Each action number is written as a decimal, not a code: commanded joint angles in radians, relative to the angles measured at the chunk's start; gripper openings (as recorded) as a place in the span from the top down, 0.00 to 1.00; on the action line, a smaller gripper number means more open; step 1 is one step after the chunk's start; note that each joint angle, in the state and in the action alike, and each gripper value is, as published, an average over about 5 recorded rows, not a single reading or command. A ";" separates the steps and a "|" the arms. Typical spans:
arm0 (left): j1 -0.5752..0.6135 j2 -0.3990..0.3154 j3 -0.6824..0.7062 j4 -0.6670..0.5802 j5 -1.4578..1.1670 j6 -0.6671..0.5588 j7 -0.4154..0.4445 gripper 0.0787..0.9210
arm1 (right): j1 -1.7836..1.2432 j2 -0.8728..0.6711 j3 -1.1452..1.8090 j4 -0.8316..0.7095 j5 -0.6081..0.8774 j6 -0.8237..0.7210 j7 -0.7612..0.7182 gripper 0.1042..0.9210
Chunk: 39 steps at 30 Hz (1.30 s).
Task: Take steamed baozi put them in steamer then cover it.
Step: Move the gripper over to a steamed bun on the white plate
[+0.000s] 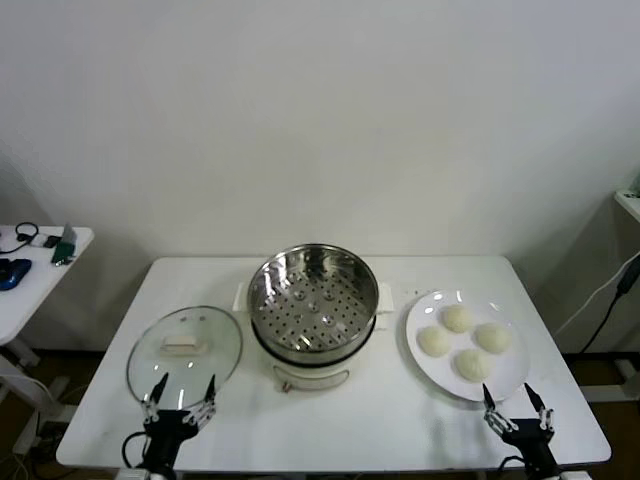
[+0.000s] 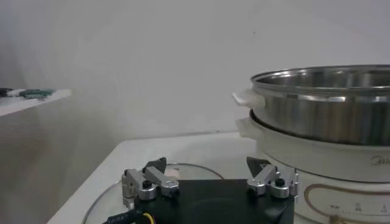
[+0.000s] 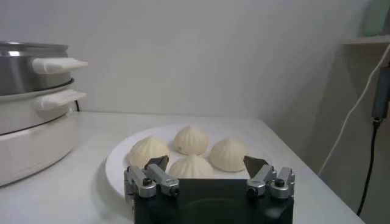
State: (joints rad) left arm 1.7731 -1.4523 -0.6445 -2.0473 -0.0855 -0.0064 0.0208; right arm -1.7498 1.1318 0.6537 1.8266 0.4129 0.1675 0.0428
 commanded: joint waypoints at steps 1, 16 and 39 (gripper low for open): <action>0.000 -0.002 0.000 0.004 0.001 -0.002 0.003 0.12 | 0.008 -0.002 0.005 0.012 0.001 -0.028 0.013 0.12; -0.018 0.005 0.010 -0.005 0.008 -0.006 0.003 0.12 | 0.642 -0.432 -0.121 -0.073 0.001 -0.429 -0.093 0.12; -0.030 0.013 0.012 -0.014 0.022 -0.013 0.012 0.12 | 2.082 -0.670 -1.766 -0.628 -0.246 -0.276 -1.119 0.12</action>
State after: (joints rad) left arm 1.7476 -1.4409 -0.6316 -2.0601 -0.0661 -0.0184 0.0310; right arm -0.2790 0.4541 -0.4115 1.3870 0.1940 -0.1403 -0.7705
